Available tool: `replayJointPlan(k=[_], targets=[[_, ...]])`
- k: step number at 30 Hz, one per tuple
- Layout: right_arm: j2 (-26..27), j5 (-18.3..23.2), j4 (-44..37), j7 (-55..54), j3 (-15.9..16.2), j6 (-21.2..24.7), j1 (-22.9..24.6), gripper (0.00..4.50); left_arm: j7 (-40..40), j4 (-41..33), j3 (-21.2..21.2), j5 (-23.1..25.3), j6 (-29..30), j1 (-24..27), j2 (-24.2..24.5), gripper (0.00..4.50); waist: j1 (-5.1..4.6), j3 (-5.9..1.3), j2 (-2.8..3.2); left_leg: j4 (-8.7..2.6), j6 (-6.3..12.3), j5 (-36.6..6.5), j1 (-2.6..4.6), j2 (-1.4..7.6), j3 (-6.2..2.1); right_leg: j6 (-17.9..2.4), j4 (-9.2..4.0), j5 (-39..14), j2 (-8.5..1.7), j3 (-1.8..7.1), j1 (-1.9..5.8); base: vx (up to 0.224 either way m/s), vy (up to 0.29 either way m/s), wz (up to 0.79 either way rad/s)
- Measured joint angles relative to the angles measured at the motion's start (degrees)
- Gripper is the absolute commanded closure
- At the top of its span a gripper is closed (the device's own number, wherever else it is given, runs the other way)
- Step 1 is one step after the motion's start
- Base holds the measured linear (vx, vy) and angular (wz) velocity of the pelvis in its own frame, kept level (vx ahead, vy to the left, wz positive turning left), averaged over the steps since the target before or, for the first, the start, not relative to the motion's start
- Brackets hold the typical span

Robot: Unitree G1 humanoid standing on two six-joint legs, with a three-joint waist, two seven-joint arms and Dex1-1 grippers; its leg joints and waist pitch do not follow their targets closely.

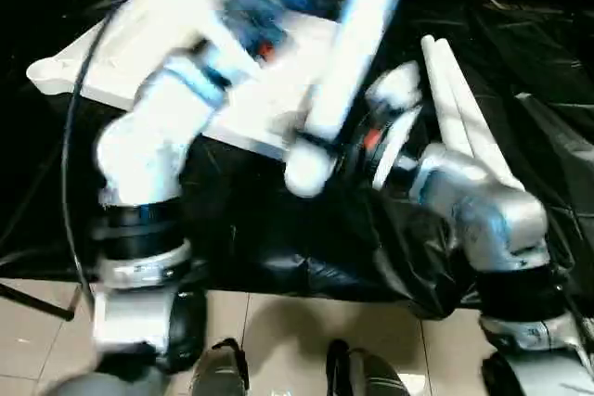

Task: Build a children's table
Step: Pick table leg, then insert table leg to table base

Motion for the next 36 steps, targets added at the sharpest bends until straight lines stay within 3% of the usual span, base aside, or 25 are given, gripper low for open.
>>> replayJointPlan(k=[3,5,8,10,12,15,18,23,28,36], targets=[[1.3,0.4,1.0,-3.1,-2.0,-1.2,-1.3,2.65,2.0,2.4,4.9,-6.7,-2.1,-0.3,-2.6,1.66,0.20,-0.04,0.08,0.05,0.01,0.0,-0.02,-0.01,-0.01,0.0,-0.01,0.0,0.00,0.00,0.01,0.000,0.000,0.00],[0.3,-0.5,1.3,-4.9,-2.8,-2.2,-2.2,2.65,1.4,4.6,5.9,-6.4,-3.0,-0.3,-0.8,1.66,0.24,-0.04,0.08,0.03,0.01,0.0,-0.04,0.00,-0.05,0.0,-0.04,0.0,0.01,-0.06,0.01,0.000,0.000,0.00],[-3.6,-4.2,1.5,-5.6,-2.8,-2.4,-1.7,2.66,-3.7,7.0,1.3,5.5,-6.0,0.2,7.7,1.66,0.21,-0.05,0.09,-0.08,0.01,0.0,-0.02,0.00,-0.10,0.2,-0.17,0.1,0.03,-0.04,0.02,0.000,0.000,0.00],[-7.1,-6.8,1.2,-5.1,-1.7,-2.0,-0.4,2.66,-9.8,11.1,-12.1,22.2,-12.7,0.6,19.5,1.66,0.42,-0.09,0.14,-0.23,0.00,0.0,0.01,0.00,-0.18,0.5,-0.30,0.1,0.03,-0.03,0.05,0.000,0.000,0.00],[-8.7,-7.7,0.6,-4.6,-1.4,-1.4,0.9,2.66,-13.7,16.3,-20.4,33.3,-18.0,0.8,24.5,1.66,0.40,-0.21,0.36,-0.27,0.00,0.0,0.02,-0.03,-0.13,0.7,-0.31,0.1,-0.07,0.09,0.04,0.000,0.000,0.00],[-10.0,-7.5,-1.5,-4.5,-1.2,0.3,1.3,2.66,-20.5,25.7,-33.2,44.8,-27.5,0.3,29.0,1.66,0.28,-0.22,0.36,-0.28,0.00,0.0,-0.02,-0.04,-0.10,0.7,-0.33,0.1,-0.07,0.15,0.00,0.000,0.000,0.00],[-11.8,-7.0,-3.2,-4.4,-1.3,0.9,1.6,2.66,-28.7,32.2,-39.0,48.9,-32.0,-1.1,29.3,1.66,0.26,-0.22,0.37,-0.27,-0.01,0.0,-0.02,-0.04,-0.05,0.4,-0.28,0.2,-0.06,0.13,-0.01,0.000,0.000,0.00],[-13.3,-6.6,-4.2,-3.6,-1.4,2.2,3.3,2.66,-36.3,43.1,-42.6,54.9,-38.0,-7.4,29.1,1.66,0.27,-0.21,0.42,-0.27,-0.01,0.0,0.02,-0.06,-0.03,0.3,-0.27,0.2,-0.05,0.13,0.01,0.000,0.000,0.00],[-13.8,-6.5,-6.7,-3.5,-2.0,3.8,4.6,2.66,-31.8,55.5,-47.0,63.1,-46.2,-11.9,27.3,1.66,0.26,-0.20,0.47,-0.29,-0.01,0.0,0.06,-0.07,-0.03,0.3,-0.30,0.2,-0.04,0.08,0.03,0.000,0.000,0.00],[-14.6,-5.2,-9.2,-4.4,-2.2,5.7,6.3,2.66,-21.4,66.7,-50.6,70.7,-52.0,-15.1,24.7,1.66,0.15,-0.20,0.48,-0.28,-0.01,0.0,0.07,-0.09,-0.06,0.3,-0.30,0.2,-0.04,0.07,0.04,0.000,0.000,0.00]])
